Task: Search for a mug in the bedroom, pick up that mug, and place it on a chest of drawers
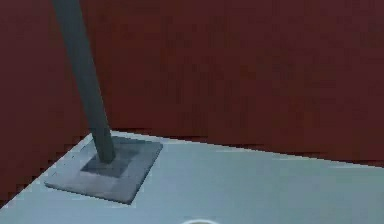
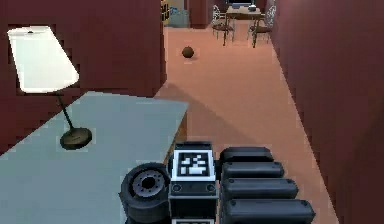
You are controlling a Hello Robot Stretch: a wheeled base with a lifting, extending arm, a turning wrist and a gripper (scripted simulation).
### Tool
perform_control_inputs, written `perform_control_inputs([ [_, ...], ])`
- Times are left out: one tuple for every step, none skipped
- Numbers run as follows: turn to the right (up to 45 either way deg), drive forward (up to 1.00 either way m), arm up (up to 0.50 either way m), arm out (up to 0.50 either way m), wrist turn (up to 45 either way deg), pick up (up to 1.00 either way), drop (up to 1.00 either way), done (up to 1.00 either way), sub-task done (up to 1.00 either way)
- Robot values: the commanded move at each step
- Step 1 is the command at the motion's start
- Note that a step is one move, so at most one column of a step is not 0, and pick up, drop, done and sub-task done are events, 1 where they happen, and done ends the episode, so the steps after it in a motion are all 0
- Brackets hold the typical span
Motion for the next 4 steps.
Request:
perform_control_inputs([
  [45.0,0.0,0.0,0.0,0.0,0.0,0.0,0.0,0.0],
  [45.0,0.0,0.0,0.0,0.0,0.0,0.0,0.0,0.0],
  [-45.0,0.0,0.0,0.0,0.0,0.0,0.0,0.0,0.0],
  [-45.0,0.0,0.0,0.0,0.0,0.0,0.0,0.0,0.0],
])
